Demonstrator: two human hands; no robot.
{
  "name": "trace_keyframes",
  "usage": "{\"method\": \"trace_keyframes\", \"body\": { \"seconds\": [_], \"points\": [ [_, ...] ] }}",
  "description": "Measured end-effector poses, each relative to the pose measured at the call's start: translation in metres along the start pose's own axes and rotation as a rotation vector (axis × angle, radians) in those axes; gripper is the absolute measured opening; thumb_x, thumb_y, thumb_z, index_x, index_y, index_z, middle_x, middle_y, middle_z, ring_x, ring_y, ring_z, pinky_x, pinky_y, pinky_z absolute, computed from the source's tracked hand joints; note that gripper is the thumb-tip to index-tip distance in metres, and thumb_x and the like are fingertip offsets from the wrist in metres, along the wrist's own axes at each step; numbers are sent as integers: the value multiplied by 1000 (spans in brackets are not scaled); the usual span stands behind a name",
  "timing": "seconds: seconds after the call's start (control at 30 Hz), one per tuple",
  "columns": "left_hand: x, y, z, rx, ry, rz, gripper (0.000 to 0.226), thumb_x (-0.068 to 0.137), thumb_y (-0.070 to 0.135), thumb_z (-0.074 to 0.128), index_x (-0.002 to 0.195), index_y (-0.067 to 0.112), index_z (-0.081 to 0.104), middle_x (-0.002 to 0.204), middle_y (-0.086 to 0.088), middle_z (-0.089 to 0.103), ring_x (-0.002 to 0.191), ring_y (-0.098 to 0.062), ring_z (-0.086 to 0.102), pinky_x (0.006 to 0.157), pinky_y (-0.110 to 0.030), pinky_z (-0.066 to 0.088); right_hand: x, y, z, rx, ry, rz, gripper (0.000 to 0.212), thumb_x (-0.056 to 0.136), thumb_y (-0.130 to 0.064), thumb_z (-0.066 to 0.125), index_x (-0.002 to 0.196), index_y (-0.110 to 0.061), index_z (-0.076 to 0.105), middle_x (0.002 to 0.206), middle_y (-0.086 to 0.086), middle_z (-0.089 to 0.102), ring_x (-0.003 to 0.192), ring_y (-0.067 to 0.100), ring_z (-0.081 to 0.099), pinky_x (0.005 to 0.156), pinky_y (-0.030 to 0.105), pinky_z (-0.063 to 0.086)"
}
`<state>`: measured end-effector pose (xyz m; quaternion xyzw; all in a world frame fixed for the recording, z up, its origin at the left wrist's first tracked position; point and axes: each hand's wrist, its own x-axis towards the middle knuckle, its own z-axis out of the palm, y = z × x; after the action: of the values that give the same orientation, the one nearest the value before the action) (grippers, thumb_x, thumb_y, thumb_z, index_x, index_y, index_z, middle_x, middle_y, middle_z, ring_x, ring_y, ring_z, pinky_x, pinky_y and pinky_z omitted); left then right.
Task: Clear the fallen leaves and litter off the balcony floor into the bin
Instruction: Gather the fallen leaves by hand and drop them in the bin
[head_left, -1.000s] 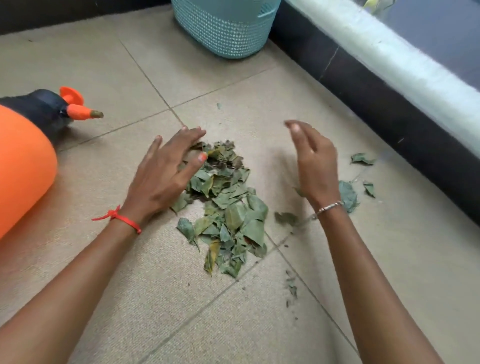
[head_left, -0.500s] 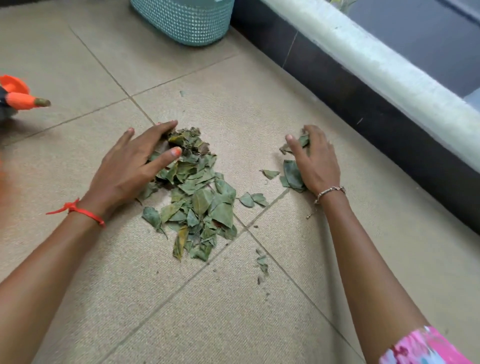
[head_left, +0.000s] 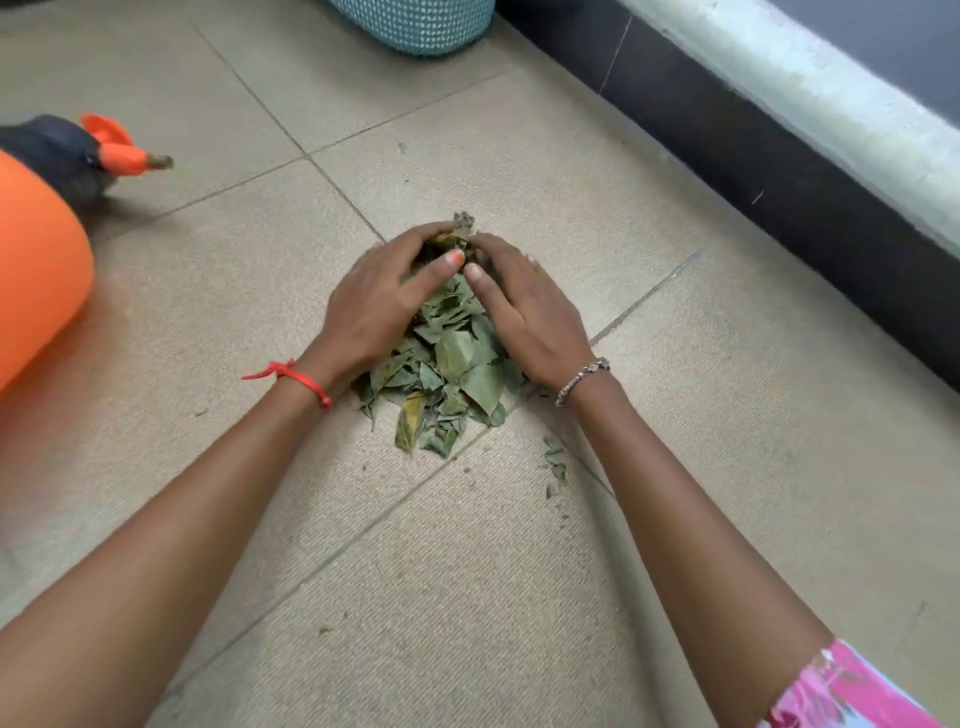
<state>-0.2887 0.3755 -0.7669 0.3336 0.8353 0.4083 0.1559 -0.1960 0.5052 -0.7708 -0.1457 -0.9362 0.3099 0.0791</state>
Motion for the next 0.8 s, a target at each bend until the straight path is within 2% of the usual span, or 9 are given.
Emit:
{"method": "trace_keyframes", "body": {
  "seconds": [0.07,0.17,0.27,0.37,0.5,0.57,0.6,0.7,0.8],
  "points": [
    [-6,1,2,-95,-32,11,70,75,72,27,133,37,44,131,12,53,117,-9,50,97,-36,39,-4,-3,1,119,24,-2,52,95,-47,30,142,-24,29,152,-2,26,134,11,35,108,34,31],
    [-12,1,2,-212,18,23,68,78,66,35,135,28,44,134,6,50,115,-5,50,98,-28,41,7,-7,-1,247,96,40,54,93,-49,34,140,-23,30,155,1,18,135,11,28,103,33,29],
    [-15,-1,0,-272,59,26,71,79,61,39,138,23,39,144,1,39,130,-10,39,110,-34,34,29,-11,0,141,32,81,62,88,-55,28,140,-22,34,153,2,24,140,16,25,114,42,21],
    [-17,-1,-4,-304,54,-5,69,83,57,40,141,22,35,147,-3,36,135,-13,36,113,-35,31,32,-22,3,50,-89,43,55,95,-50,25,135,-18,45,146,2,39,133,15,36,114,42,21],
    [-22,0,-4,-333,36,-18,60,87,48,37,139,17,42,138,-2,49,123,-7,46,96,-6,35,1,-36,-1,265,-159,36,40,100,-34,33,125,-13,57,119,3,63,105,6,58,95,26,42],
    [-34,0,-6,-339,21,-5,57,87,46,37,134,15,49,131,0,55,117,-4,51,92,-3,37,-22,-39,-8,376,-18,64,38,99,-33,38,120,-11,61,94,-4,67,75,-15,56,70,6,42],
    [-40,-2,-7,-333,2,-1,55,87,47,38,131,16,52,128,2,57,114,-3,52,93,-6,39,-35,-39,-12,426,103,92,39,97,-34,39,120,-11,60,95,-5,66,74,-18,54,67,3,43],
    [-55,-3,-9,-305,-61,-3,62,81,59,40,128,22,54,128,7,56,116,-5,51,98,-19,40,-86,-31,-16,402,348,256,60,87,-55,35,131,-18,49,134,-3,52,116,-3,48,94,12,41],
    [-56,-2,-8,-250,-65,-2,72,75,66,36,132,24,50,138,8,49,125,-6,44,105,-28,35,-131,-33,7,148,243,385,87,77,-75,25,146,-22,21,153,-3,22,141,11,22,114,40,26]
  ]
}}
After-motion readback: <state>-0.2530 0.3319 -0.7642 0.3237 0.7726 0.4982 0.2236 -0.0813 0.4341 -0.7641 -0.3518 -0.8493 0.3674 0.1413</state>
